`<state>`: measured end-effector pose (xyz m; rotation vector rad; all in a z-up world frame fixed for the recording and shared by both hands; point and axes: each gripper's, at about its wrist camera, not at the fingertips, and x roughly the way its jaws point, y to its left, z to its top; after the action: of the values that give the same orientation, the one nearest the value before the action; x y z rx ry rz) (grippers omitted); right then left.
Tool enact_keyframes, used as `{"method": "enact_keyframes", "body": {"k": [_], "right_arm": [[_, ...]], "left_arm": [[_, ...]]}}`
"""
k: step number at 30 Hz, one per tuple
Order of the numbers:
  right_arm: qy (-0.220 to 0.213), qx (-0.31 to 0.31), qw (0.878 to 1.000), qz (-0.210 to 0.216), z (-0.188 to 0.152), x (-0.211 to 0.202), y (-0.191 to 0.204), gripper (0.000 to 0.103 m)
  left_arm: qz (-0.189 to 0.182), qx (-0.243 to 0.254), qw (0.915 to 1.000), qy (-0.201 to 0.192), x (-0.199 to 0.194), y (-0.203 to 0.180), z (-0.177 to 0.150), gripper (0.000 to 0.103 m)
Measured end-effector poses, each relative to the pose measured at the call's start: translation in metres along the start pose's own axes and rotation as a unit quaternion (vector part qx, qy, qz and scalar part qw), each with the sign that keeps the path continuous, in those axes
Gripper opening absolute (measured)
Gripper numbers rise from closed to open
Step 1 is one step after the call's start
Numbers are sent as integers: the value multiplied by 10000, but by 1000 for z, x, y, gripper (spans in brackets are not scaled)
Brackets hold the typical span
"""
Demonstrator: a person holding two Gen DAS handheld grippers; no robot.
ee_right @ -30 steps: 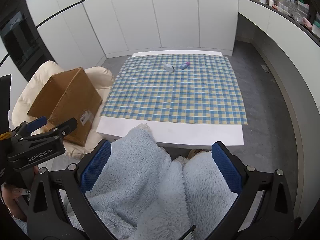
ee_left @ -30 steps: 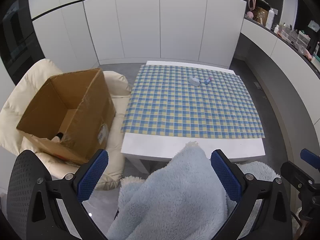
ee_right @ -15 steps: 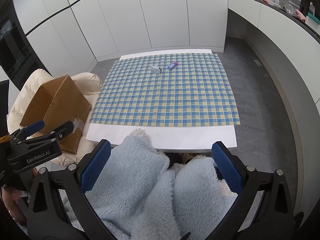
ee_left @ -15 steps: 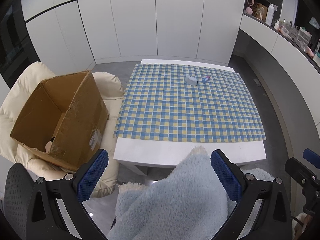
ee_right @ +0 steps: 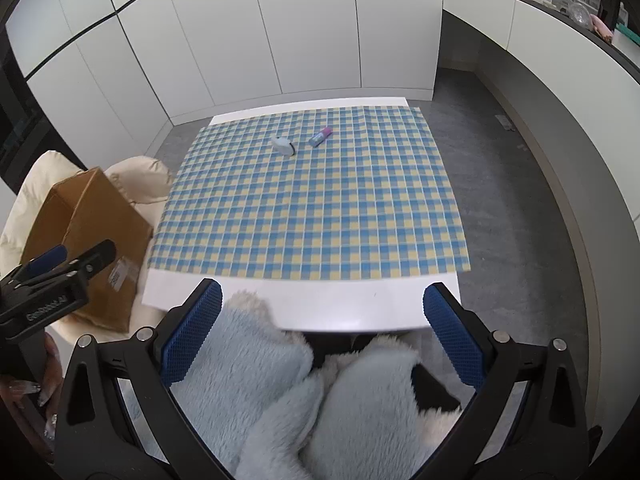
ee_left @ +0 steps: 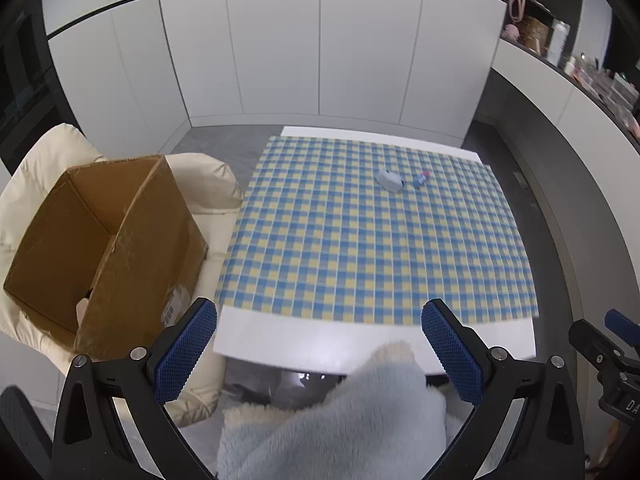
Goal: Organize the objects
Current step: 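Move both open tools back toward the checked table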
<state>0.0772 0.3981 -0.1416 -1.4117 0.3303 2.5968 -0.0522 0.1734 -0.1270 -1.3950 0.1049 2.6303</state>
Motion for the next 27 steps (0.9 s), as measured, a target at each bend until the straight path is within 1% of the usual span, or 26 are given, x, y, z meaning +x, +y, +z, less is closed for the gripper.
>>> {"method": "enact_keyframes", "body": {"k": [3, 6, 9, 12, 16, 20, 22, 24, 27], "right_arm": [[7, -27, 10000, -38, 13, 11, -3, 102], [46, 0, 10000, 5, 26, 26, -6, 102], [79, -18, 10000, -43, 37, 41, -8, 102], [108, -41, 9999, -79, 49, 57, -11, 102], [183, -46, 9998, -61, 67, 83, -17, 102], [332, -129, 9993, -111, 81, 118, -21, 102], [398, -197, 9990, -93, 87, 136, -22, 102], [410, -285, 9988, 16, 96, 155, -24, 102], [210, -580, 9981, 60, 112, 185, -29, 102]], "left_arm": [[-8, -48, 10000, 33, 12, 1, 10, 102], [22, -1, 9999, 145, 29, -1, 21, 102], [55, 25, 9998, 176, 44, -2, 30, 102], [181, 21, 9997, 190, 62, -4, 39, 102], [225, -40, 9994, 266, 91, -8, 54, 102], [251, -85, 9990, 350, 124, -10, 68, 102], [167, -109, 9989, 435, 141, -12, 74, 102], [86, -121, 9987, 497, 157, -15, 78, 102], [-6, -104, 9983, 569, 183, -21, 85, 102]]}}
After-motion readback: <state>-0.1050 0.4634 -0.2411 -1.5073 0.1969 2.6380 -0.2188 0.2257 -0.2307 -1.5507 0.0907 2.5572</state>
